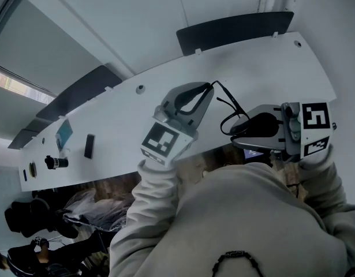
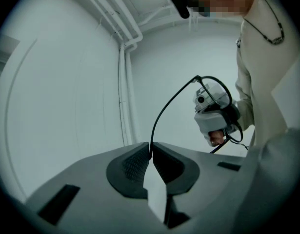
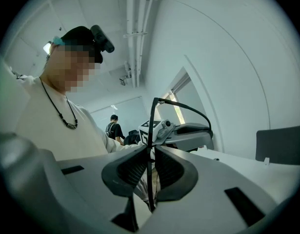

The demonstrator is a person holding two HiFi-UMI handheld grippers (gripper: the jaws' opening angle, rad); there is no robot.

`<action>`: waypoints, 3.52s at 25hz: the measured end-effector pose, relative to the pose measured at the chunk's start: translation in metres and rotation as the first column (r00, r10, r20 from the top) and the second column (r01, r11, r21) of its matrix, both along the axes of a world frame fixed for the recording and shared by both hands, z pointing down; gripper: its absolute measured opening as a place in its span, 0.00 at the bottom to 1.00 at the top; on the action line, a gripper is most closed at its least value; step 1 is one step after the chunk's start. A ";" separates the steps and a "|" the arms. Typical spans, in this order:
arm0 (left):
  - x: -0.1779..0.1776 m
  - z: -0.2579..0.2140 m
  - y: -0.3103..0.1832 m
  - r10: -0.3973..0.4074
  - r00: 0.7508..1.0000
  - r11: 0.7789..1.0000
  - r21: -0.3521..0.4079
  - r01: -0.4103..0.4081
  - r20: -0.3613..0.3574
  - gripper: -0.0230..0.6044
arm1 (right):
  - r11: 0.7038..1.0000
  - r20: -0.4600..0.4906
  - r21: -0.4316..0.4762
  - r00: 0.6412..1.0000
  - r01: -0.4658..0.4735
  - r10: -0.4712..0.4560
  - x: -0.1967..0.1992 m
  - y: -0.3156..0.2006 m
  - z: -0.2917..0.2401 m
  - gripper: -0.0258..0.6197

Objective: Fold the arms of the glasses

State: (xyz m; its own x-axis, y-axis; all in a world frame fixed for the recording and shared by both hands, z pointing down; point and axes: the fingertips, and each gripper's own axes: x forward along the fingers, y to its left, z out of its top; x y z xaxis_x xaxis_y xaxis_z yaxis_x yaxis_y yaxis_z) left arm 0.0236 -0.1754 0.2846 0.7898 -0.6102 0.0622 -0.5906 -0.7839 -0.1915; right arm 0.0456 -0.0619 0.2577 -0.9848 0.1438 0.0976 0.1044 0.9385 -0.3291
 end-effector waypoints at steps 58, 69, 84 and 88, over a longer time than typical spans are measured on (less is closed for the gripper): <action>0.021 -0.022 0.057 0.172 0.961 0.978 -0.078 -0.192 -0.217 0.07 | 0.971 0.198 0.111 0.962 -0.213 0.188 0.008 -0.046 -0.048 0.14; 0.022 -0.003 0.039 0.192 0.943 0.964 -0.126 -0.232 -0.273 0.07 | 0.954 0.140 0.149 0.960 -0.262 0.242 0.006 -0.078 -0.025 0.14; 0.020 0.004 0.050 0.247 0.903 0.924 -0.197 -0.329 -0.353 0.07 | 0.954 0.105 0.178 0.968 -0.243 0.227 0.001 -0.069 -0.017 0.14; 0.025 0.009 0.052 0.248 0.906 0.920 -0.209 -0.332 -0.344 0.07 | 0.951 0.080 0.188 0.969 -0.245 0.234 0.003 -0.067 -0.013 0.14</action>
State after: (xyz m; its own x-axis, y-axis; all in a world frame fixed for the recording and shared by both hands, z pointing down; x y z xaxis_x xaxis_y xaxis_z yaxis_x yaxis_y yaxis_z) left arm 0.0488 -0.1234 0.2940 0.9341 -0.3463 -0.0869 -0.3255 -0.9259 0.1918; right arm 0.0487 -0.1284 0.2446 -0.9926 -0.1128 0.0441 -0.1179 0.9834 -0.1378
